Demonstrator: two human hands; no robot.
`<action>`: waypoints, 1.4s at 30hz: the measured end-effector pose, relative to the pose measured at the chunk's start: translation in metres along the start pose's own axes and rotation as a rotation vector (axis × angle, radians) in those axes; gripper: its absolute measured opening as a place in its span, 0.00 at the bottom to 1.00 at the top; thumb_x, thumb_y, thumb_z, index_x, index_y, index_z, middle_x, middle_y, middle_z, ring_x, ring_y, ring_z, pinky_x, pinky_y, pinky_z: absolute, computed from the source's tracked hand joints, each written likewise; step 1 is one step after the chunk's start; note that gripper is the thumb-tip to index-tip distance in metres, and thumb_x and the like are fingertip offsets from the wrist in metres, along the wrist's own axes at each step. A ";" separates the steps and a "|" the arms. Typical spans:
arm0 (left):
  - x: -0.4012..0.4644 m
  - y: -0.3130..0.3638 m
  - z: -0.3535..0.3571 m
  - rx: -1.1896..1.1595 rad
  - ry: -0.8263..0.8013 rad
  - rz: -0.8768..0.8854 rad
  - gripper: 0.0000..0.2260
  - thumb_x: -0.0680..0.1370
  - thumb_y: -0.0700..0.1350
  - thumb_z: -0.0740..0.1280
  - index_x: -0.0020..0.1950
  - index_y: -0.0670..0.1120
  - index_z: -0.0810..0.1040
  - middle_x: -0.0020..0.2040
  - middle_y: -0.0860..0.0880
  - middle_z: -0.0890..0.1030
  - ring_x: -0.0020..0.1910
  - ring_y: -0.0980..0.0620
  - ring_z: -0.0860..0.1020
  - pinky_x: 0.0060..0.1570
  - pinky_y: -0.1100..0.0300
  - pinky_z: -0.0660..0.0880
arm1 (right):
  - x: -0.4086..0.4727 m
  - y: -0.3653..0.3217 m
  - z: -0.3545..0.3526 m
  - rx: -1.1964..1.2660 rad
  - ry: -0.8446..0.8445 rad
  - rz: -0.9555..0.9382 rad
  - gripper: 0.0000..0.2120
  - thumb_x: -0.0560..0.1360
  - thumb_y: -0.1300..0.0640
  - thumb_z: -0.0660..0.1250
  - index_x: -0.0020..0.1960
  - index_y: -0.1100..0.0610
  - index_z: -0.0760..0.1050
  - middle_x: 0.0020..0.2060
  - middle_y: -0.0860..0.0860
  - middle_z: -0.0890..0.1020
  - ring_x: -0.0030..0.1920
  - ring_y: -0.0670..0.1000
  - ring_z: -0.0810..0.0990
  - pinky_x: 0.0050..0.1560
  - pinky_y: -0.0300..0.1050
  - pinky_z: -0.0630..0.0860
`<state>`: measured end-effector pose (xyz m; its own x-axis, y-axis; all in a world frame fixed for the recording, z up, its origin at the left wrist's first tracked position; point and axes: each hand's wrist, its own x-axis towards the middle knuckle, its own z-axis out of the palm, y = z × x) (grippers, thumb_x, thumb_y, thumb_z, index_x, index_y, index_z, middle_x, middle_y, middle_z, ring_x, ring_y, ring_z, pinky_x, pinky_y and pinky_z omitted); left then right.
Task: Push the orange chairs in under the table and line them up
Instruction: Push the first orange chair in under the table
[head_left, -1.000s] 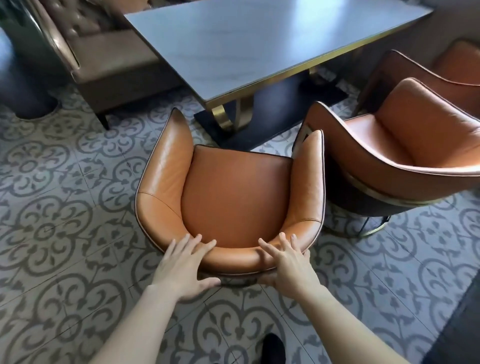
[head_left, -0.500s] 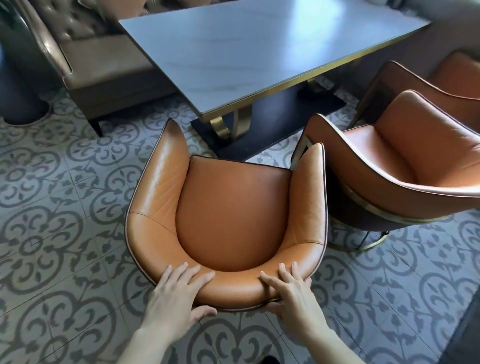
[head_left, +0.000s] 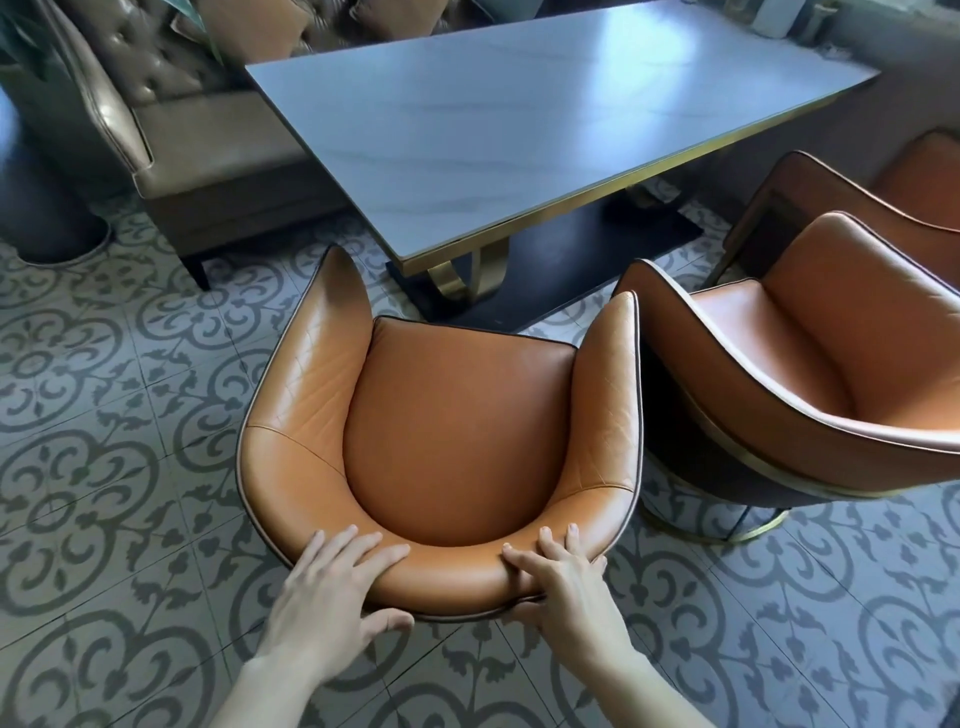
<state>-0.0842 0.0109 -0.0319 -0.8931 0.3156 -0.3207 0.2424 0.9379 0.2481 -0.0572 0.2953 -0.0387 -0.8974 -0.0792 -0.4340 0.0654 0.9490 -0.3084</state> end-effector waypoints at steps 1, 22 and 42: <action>0.006 0.000 -0.003 -0.003 0.002 -0.006 0.34 0.70 0.76 0.58 0.75 0.67 0.59 0.76 0.61 0.63 0.77 0.56 0.54 0.77 0.53 0.43 | 0.007 0.001 -0.004 0.014 0.006 -0.007 0.33 0.75 0.45 0.73 0.77 0.36 0.64 0.78 0.53 0.64 0.81 0.63 0.50 0.71 0.72 0.60; 0.156 -0.014 -0.060 -0.072 -0.009 -0.073 0.36 0.67 0.75 0.58 0.74 0.68 0.61 0.76 0.60 0.63 0.77 0.56 0.55 0.78 0.51 0.45 | 0.169 0.017 -0.082 0.091 0.040 -0.069 0.31 0.72 0.47 0.77 0.73 0.38 0.70 0.61 0.50 0.72 0.73 0.64 0.59 0.68 0.72 0.62; 0.188 -0.023 -0.066 -0.052 -0.025 -0.069 0.35 0.71 0.73 0.62 0.75 0.66 0.59 0.78 0.56 0.61 0.78 0.52 0.52 0.77 0.47 0.41 | 0.169 -0.003 -0.097 -0.040 0.081 -0.021 0.34 0.76 0.39 0.69 0.78 0.39 0.59 0.77 0.51 0.62 0.79 0.58 0.54 0.73 0.69 0.60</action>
<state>-0.2825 0.0388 -0.0371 -0.8972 0.2545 -0.3610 0.1599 0.9490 0.2717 -0.2513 0.3083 -0.0290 -0.9309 -0.0753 -0.3575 0.0305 0.9590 -0.2816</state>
